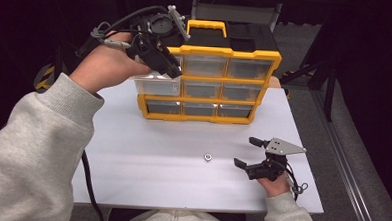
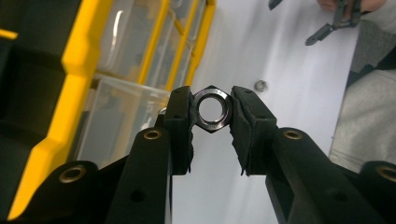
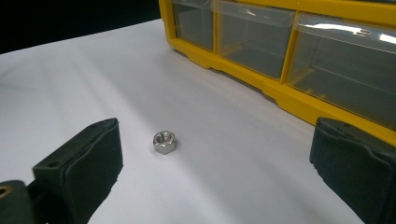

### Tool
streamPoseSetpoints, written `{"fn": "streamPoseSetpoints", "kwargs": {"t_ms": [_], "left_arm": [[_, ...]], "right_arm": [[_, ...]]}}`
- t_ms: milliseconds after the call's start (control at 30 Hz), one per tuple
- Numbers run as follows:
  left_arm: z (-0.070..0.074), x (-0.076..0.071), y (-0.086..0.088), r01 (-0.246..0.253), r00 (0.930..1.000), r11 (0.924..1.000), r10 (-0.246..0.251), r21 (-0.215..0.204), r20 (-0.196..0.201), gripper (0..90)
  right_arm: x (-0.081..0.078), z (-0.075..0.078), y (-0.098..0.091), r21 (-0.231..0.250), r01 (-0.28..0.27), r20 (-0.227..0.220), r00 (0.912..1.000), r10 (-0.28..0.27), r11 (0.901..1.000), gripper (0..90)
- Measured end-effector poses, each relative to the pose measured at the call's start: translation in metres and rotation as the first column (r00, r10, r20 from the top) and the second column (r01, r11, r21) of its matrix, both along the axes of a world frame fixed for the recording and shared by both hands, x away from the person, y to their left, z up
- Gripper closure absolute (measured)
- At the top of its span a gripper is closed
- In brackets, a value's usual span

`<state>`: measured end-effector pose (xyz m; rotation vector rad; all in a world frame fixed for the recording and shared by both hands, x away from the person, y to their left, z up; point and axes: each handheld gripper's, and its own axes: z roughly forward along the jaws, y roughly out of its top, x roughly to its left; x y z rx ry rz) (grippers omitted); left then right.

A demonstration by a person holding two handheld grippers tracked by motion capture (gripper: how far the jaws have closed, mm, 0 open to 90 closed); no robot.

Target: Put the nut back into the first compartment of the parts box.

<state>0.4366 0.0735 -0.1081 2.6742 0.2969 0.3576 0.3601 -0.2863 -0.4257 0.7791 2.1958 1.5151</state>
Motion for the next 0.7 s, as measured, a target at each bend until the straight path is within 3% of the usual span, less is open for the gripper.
{"fn": "streamPoseSetpoints", "kwargs": {"t_ms": [167,233,433,700], "left_arm": [[0.001,0.006,0.007,-0.033,0.9993,0.9992,0.033,-0.024,0.014,69.5],[-0.001,0.011,0.008,-0.041,0.9988,0.9991,0.041,-0.014,0.026,69.5],[-0.009,0.024,0.014,-0.101,0.9949,0.9949,0.101,0.0,0.009,69.5],[-0.022,0.039,0.018,-0.138,0.9904,0.9904,0.138,0.013,-0.008,69.5]], "right_arm": [[0.0,-0.001,0.0,0.0,-0.001,-0.004,1.0,0.001,1.0,2.9],[0.0,0.0,0.001,-0.008,0.002,-0.004,1.0,-0.002,1.0,2.9],[0.0,0.0,0.0,-0.001,0.0,-0.003,1.0,0.0,1.0,2.9],[0.0,0.0,0.001,-0.003,-0.001,-0.003,1.0,0.001,1.0,2.9]]}}
